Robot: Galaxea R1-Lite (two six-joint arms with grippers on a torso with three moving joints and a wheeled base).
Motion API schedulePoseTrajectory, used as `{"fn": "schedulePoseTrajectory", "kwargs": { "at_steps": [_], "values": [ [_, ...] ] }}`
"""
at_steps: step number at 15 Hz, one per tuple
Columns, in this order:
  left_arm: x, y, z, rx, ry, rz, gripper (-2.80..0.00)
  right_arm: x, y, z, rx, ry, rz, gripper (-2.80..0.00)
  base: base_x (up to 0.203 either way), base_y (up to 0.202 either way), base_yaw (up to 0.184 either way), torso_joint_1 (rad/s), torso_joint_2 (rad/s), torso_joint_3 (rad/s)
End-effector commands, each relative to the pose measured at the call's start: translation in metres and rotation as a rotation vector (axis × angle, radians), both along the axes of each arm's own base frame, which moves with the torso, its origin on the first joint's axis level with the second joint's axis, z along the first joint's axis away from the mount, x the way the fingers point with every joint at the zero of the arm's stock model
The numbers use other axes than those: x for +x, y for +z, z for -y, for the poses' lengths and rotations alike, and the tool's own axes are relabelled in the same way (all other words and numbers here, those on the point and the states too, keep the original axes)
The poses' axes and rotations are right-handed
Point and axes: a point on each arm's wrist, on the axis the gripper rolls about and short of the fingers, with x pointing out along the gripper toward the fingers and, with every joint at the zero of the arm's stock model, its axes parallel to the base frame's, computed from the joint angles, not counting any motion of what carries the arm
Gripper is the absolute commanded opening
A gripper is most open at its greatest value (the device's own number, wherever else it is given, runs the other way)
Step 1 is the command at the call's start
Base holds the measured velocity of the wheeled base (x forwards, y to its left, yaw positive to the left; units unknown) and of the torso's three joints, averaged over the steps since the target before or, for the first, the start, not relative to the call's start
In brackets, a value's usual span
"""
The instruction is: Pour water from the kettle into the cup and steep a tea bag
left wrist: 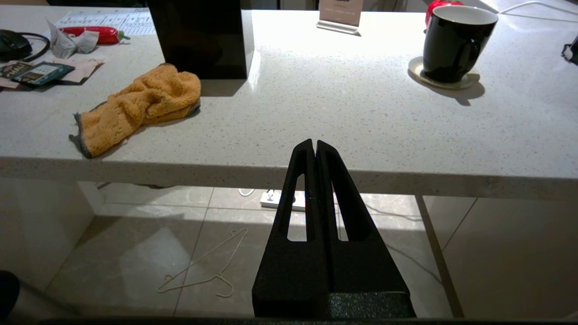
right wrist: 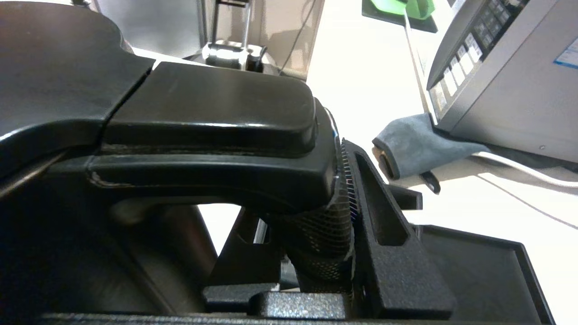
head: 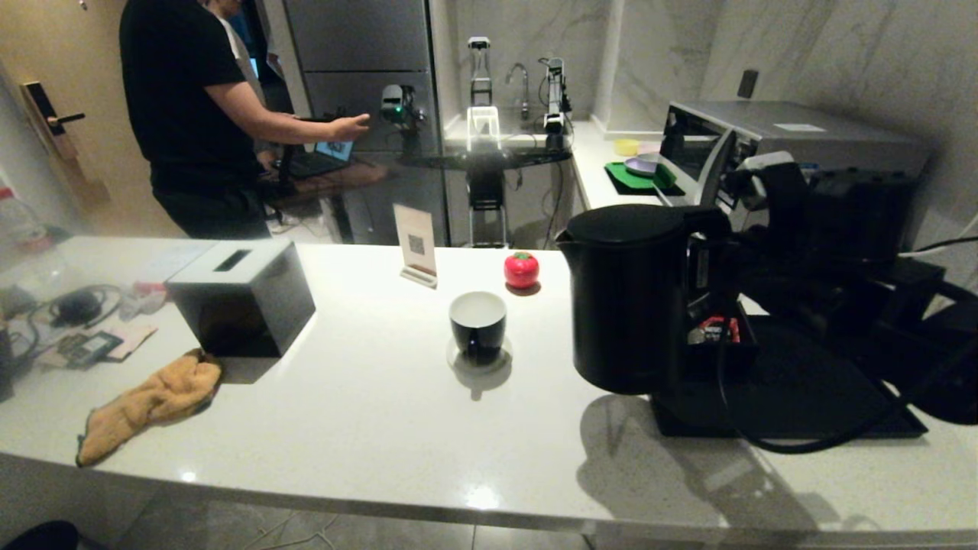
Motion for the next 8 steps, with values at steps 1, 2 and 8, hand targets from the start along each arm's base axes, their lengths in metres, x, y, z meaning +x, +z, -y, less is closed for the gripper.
{"fn": "schedulePoseTrajectory", "kwargs": {
  "at_steps": [1,2,8],
  "values": [
    [0.000,0.000,0.000,0.000,0.000,0.000,-2.80,0.007,0.003,-0.010,0.000,-0.027,0.005,-2.80,0.000,0.000,0.000,0.000,0.00,0.000],
    [0.000,0.000,0.000,0.000,0.000,0.000,-2.80,0.011,0.004,-0.017,-0.003,-0.062,-0.003,-2.80,0.000,0.000,0.000,0.000,0.00,0.000],
    [0.000,0.000,0.000,0.000,0.000,-0.001,-2.80,0.023,0.002,-0.045,-0.024,-0.046,-0.024,-2.80,0.000,0.000,0.000,0.000,0.00,0.000]
  ]
}}
